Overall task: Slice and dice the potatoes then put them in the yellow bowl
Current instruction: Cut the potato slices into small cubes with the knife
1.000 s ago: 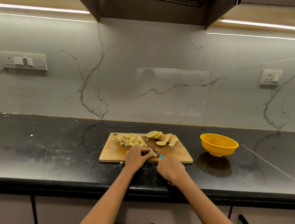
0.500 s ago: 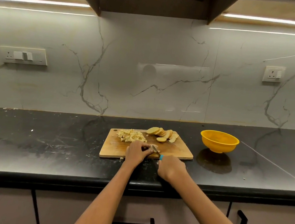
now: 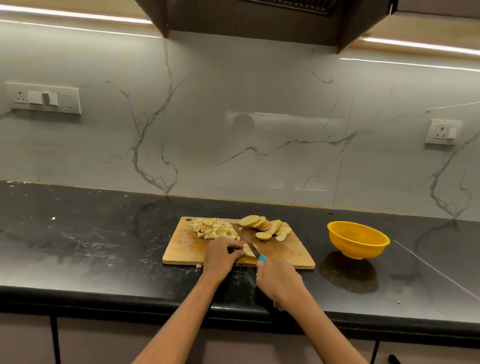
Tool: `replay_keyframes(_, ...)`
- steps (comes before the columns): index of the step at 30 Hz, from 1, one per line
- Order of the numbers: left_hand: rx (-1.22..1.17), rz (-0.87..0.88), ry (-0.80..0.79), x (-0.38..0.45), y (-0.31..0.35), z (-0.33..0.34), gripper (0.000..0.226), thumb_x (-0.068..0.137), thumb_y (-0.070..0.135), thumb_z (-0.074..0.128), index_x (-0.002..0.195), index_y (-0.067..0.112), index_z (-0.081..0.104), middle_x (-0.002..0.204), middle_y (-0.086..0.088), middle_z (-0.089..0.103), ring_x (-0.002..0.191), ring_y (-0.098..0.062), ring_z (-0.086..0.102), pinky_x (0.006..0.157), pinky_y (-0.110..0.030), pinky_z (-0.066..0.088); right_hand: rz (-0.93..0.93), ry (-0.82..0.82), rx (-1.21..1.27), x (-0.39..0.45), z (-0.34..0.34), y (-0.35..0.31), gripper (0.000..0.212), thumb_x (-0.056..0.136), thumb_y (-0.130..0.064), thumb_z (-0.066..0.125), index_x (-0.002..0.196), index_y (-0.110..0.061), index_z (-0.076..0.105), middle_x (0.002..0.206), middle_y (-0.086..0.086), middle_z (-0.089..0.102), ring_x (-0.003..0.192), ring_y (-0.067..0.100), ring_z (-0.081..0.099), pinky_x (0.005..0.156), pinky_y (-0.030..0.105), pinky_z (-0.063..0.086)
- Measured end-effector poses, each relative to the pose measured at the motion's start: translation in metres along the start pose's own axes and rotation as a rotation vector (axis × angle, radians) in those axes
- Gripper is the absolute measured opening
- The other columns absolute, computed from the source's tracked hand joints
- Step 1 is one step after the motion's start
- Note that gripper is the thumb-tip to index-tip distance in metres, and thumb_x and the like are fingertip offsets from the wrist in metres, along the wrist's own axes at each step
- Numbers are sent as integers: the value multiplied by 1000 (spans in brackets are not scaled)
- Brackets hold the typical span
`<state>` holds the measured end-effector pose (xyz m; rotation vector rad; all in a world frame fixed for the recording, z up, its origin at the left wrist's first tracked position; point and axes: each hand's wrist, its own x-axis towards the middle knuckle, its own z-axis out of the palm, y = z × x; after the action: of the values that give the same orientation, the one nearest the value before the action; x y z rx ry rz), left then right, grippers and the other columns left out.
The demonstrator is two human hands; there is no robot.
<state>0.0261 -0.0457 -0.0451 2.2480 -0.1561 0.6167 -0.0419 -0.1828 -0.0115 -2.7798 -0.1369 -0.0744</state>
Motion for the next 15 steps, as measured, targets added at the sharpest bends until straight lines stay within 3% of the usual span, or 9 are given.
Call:
replay_keyframes(7,5,1,15,1,-1,0,21,83,17,69,102,10,72,104,-4,71,99,-12,63,84,-18,42,6,-29,-40,9,5,-2,38,100,-29,36,115,-4,61,94,8,62,73,18,53,64,28,40)
replay_keyframes(11,12,19,4,2,-1,0,19,83,17,69,100,9,73,102,-5,72,96,-13,64,83,-19,44,58,-67,-43,4,-5,-12,34,100,-26,38,117,-3,57,114,13,63,100,26,61,75,32,46)
replay_keyframes(15,38,31,-10,2,1,-1,18,82,17,70,97,8,74,99,-6,72,94,-15,64,85,-27,49,66,-130,-83,3,-15,-26,31,99,-18,41,119,2,53,118,17,62,107,30,62,60,27,43)
